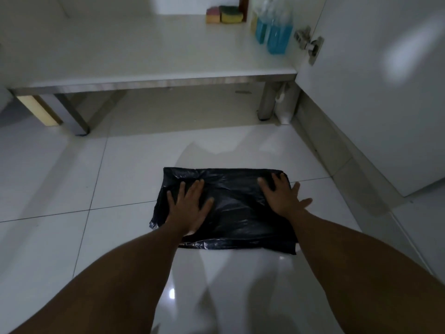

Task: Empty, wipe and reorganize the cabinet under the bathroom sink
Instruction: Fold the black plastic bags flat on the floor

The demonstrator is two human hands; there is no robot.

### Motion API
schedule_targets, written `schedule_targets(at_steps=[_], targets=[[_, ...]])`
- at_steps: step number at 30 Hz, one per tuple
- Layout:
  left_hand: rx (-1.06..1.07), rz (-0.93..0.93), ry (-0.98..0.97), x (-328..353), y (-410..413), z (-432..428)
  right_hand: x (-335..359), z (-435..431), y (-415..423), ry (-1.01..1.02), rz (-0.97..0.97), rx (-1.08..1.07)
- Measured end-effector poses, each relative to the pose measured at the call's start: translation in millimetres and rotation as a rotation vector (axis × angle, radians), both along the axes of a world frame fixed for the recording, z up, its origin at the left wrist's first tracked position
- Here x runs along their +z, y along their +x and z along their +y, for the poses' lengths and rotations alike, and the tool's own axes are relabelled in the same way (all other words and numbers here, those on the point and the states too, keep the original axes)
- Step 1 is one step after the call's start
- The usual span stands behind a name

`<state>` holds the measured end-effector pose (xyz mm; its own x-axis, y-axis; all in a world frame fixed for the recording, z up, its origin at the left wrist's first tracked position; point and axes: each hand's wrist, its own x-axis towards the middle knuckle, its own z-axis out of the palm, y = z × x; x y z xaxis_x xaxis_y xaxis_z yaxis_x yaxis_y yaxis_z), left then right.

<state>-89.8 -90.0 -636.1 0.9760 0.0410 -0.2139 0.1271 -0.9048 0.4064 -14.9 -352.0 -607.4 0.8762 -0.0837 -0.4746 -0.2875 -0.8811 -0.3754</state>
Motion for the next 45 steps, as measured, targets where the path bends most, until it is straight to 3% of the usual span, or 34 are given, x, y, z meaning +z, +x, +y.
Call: schedule_targets(at_steps=[2, 4, 6, 8, 12, 17, 22, 29, 36, 45], targets=[[0.055, -0.140, -0.044, 12, -2, 2, 10, -5, 1, 0.154, -0.128, -0.170], [0.088, -0.278, 0.073, 24, -1, 8, 19, -11, 2, 0.266, -0.300, -0.252], [0.192, -0.303, 0.218, 34, 0, 16, 29, -17, 2, 0.317, -0.372, -0.289], [0.395, -0.141, 0.227, 43, 0, 22, 36, -22, -2, 0.310, -0.274, -0.355], [0.675, 0.167, -0.050, 42, 1, 33, 35, -29, -15, 0.349, 0.005, -0.444], [0.751, 0.199, -0.315, 51, 12, 38, 40, -25, -10, 0.439, 0.106, -0.504], [0.859, 0.347, -0.499, 54, 17, 45, 46, -18, -7, 0.470, 0.238, -0.507], [0.782, 0.570, -0.561, 57, 22, 44, 42, -15, -9, 0.461, 0.186, -0.509], [0.875, 0.400, -0.614, 56, 12, 41, 40, -21, -12, 0.477, 0.100, -0.512], [0.830, 0.214, -0.720, 71, 6, 38, 53, -31, -15, 0.576, 0.249, -0.488]])
